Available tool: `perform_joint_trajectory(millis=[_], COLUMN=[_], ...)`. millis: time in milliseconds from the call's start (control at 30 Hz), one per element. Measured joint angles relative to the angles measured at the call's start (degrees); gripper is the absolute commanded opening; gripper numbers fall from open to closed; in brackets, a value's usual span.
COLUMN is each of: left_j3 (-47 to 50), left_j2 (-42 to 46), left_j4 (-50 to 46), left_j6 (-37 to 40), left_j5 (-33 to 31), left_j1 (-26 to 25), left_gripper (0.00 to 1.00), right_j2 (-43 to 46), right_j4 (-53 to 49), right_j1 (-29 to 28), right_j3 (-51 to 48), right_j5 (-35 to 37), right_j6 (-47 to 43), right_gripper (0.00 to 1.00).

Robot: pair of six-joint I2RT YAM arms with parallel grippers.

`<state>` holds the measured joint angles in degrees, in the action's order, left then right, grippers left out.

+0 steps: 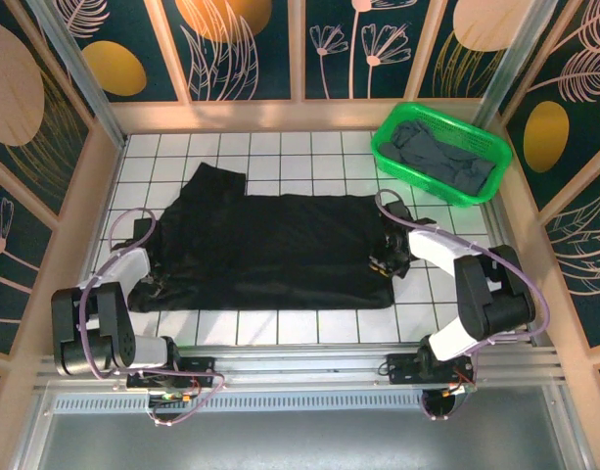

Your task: Fold and stack the t-shirts

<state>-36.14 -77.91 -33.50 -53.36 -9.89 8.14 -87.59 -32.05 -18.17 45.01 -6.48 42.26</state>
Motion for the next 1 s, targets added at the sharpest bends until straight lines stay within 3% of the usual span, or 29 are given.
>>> perform_joint_trajectory(millis=[167,333,533,733,800,1000], left_j3=[-0.4,-10.3,-42.9,-66.6,-72.1,-76.0], left_j2=[1.5,-2.3,-26.3,-45.3,-50.0,-55.1], left_j4=[-4.2,-5.7,0.3,1.5,2.1,3.1], left_j6=[-2.9,-2.6,6.6,15.2,16.3,17.4], left_j5=[-1.0,-0.5,4.4,5.9,6.6,5.5], left_j1=[0.1,0.1,-1.6,-4.8,-5.5,-7.2], left_gripper=[0.29,0.35,0.37,0.44,0.46,0.52], right_j2=[1.2,1.4,-3.7,-10.7,-12.0,-12.6], right_j4=[-3.3,-3.3,5.7,9.7,9.8,9.7], right_j1=[0.0,0.0,0.1,0.5,0.6,0.6], right_j3=[0.0,4.8,19.3,26.7,27.5,27.6], right_j5=[-0.2,-0.7,-1.0,-1.0,-1.0,-1.0], right_j6=[0.1,-1.2,-5.9,-8.2,-8.5,-8.5], right_gripper=[0.28,0.35,0.37,0.37,0.37,0.37])
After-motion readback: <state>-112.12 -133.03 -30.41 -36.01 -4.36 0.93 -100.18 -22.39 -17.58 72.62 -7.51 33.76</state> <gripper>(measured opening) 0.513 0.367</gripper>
